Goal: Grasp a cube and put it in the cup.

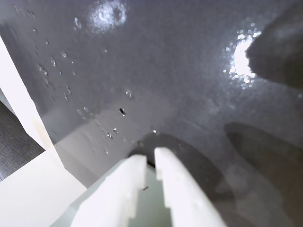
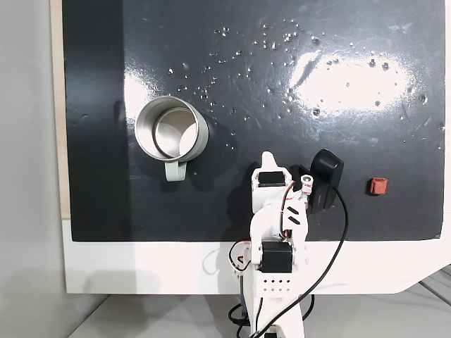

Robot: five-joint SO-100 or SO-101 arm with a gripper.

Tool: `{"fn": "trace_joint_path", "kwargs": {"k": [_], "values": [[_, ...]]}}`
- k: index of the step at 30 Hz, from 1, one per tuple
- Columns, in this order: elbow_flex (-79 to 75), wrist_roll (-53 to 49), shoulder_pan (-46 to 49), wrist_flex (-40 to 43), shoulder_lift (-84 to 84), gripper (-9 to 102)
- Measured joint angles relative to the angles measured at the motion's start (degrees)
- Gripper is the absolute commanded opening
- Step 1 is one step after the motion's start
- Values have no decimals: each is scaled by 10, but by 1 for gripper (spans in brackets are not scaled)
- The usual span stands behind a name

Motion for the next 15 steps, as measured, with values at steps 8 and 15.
{"fn": "trace_joint_path", "kwargs": {"k": [8, 15], "values": [[26, 16, 12, -78, 1, 0], [26, 16, 11, -78, 2, 0]]}}
